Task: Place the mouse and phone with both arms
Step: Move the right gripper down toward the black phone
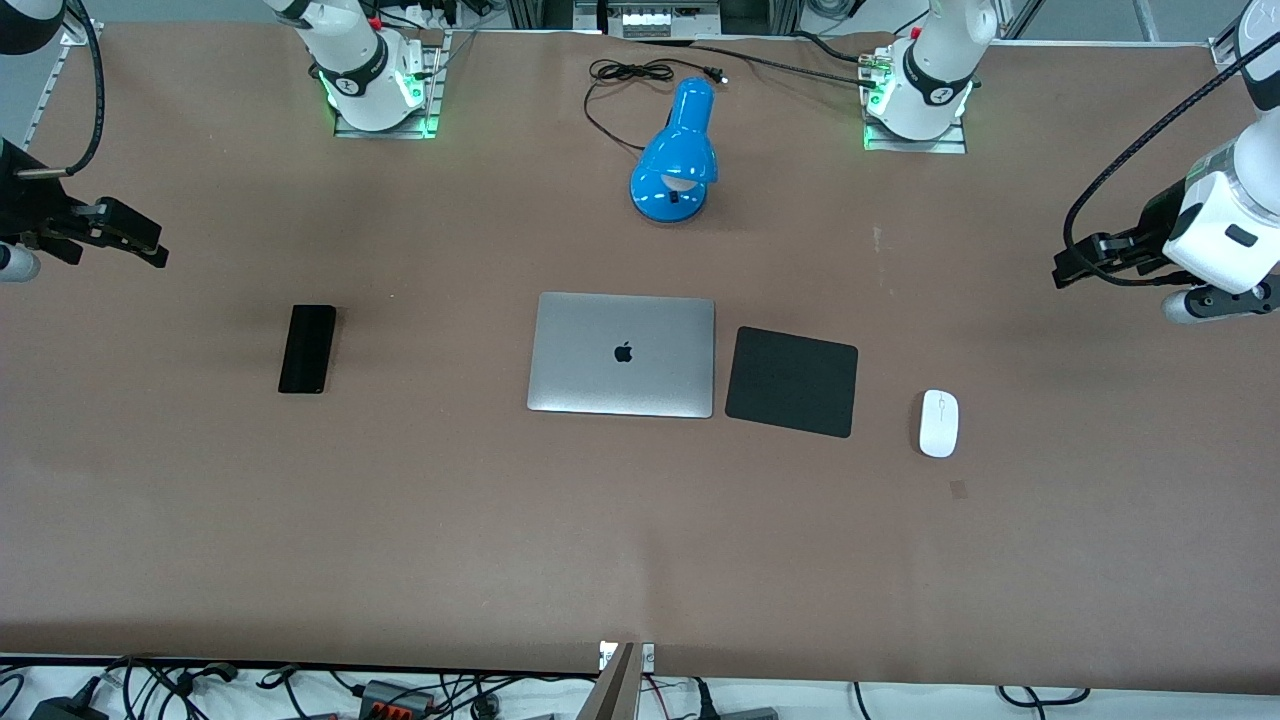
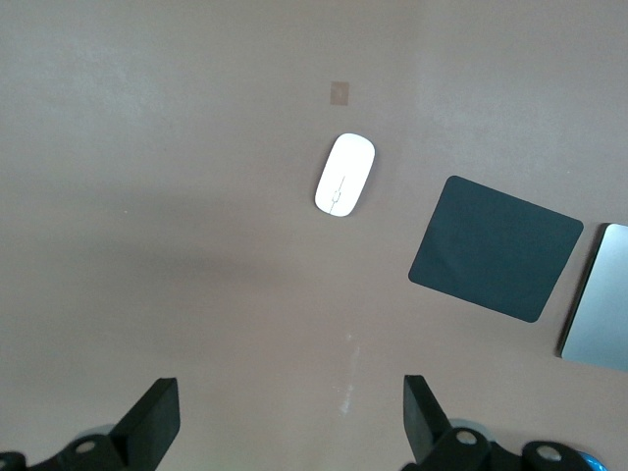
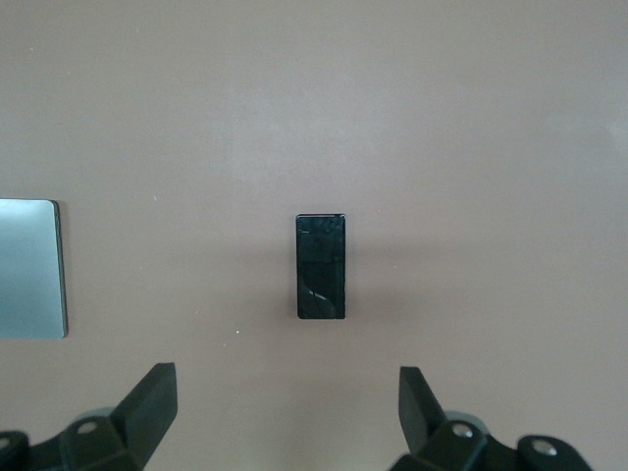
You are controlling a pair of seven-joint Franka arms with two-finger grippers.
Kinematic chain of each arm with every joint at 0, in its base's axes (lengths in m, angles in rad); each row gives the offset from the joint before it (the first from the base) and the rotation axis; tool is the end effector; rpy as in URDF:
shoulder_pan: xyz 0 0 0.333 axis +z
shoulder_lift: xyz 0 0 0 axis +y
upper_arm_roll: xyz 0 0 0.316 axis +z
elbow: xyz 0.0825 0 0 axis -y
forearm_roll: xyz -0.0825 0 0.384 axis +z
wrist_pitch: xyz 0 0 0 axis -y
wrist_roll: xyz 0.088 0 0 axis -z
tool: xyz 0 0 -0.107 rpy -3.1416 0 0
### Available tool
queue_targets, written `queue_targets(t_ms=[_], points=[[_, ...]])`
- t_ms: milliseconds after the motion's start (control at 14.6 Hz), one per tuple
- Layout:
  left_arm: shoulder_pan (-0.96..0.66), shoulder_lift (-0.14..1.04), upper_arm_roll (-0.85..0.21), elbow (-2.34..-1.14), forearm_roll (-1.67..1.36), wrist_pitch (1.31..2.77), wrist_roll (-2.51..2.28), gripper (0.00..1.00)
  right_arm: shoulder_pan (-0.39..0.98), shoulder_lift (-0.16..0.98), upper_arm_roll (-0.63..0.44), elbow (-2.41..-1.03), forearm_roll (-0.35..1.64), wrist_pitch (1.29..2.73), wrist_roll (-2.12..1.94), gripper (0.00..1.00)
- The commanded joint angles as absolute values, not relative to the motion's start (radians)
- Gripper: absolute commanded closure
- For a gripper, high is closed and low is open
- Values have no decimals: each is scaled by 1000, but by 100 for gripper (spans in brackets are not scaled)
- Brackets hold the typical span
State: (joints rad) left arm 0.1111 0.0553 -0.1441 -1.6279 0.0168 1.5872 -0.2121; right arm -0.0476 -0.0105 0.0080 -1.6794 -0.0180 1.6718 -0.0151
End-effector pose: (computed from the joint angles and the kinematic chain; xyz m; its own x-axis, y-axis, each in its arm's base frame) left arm 0.5677 -0.0150 0.5682 0.9799 0.1775 -0.0913 0.1756 -0.9841 -0.0286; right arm 0.5572 -0.0238 0.5876 0.9997 -0.0227 0.0026 -0.0227 -0.9996 0.0180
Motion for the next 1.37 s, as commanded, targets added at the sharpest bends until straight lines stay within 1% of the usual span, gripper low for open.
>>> queue_targets(t_ms=[0,481,824,1305], points=[[120,48,-147,-1623,-2,1575,-218,0,-46,-41,8,-1706,-8,1666,-34,0],[120,48,-147,-1623,-2,1575,-218,0,-48,-25,9,-1704,-6,1664,-21,0],[120,49,-147,-1623,-2,1574,-213,0,-49,40,8,-1718,-15,1675,-25,0],[120,49,-147,-1623,-2,1574,-210,0,-44,74,8,-1880,-61,1870,-17,0]])
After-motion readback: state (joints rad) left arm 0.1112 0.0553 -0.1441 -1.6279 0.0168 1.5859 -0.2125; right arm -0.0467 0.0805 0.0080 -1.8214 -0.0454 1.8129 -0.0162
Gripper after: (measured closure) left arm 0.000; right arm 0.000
